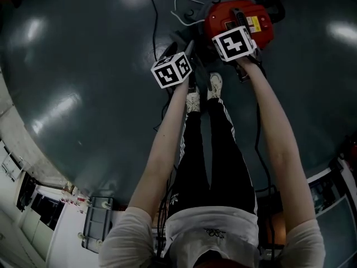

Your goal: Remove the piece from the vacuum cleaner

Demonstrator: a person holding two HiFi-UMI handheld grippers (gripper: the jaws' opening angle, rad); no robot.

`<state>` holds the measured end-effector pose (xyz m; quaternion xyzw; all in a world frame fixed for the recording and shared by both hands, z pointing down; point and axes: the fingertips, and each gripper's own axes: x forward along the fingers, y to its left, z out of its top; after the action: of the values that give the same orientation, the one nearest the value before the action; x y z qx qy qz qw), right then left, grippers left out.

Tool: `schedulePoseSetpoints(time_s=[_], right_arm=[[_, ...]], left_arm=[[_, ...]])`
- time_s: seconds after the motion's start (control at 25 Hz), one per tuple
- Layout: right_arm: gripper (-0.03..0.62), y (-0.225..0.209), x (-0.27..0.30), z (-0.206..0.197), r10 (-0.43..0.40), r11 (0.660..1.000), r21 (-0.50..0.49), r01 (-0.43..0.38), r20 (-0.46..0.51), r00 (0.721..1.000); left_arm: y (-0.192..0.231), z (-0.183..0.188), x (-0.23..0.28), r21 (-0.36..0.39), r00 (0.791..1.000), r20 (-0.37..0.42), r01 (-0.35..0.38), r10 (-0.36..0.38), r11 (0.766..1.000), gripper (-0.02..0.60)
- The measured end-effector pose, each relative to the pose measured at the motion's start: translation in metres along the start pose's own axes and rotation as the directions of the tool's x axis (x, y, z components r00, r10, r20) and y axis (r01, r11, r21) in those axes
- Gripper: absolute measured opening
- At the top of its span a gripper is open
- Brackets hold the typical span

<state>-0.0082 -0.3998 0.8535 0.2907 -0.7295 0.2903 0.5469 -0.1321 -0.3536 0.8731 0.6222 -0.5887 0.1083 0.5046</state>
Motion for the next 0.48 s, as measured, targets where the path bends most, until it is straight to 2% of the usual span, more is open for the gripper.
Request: schedulePoseSetpoints(time_s=[0.12,0.2,0.28,0.32,0.36,0.44,0.48], right_arm=[[0.023,0.004,-0.001,-0.004,-0.013,0.999,-0.043,0.012,-0.028,1.000],[0.023,0.002,0.000,-0.003,-0.038,0.997,-0.073,0.038,-0.007,0.999],[0.021,0.001,0.000,-0.001,-0.050,0.996,-0.074,0.051,0.019,0.999],[0.020,0.001,0.001,0.000,-0.049,0.996,-0.075,0.050,0.023,0.999],[0.020,0.003,0.001,-0.001,-0.044,0.996,-0.080,0.045,0.017,0.999],[0.020,0.004,0.002,-0.004,-0.029,0.996,-0.088,0.030,0.003,1.000],[0.020,0.003,0.001,-0.003,-0.024,0.996,-0.086,0.024,0.004,1.000]], left_arm=[[0.010,0.002,0.003,-0.021,0.997,-0.007,-0.071,0.071,0.997,0.272],[0.013,-0.006,0.012,-0.031,0.996,-0.041,-0.082,0.080,0.996,0.269],[0.013,-0.013,0.019,-0.065,0.996,-0.073,-0.057,0.053,0.996,0.192],[0.012,-0.014,0.020,-0.095,0.997,-0.076,-0.035,0.028,0.995,0.116],[0.012,-0.015,0.019,-0.129,0.998,-0.070,-0.013,0.004,0.992,0.072],[0.016,-0.016,0.014,-0.167,0.999,-0.044,0.006,-0.013,0.986,0.042],[0.018,-0.016,0.011,-0.161,0.999,-0.035,0.003,-0.009,0.987,0.034]])
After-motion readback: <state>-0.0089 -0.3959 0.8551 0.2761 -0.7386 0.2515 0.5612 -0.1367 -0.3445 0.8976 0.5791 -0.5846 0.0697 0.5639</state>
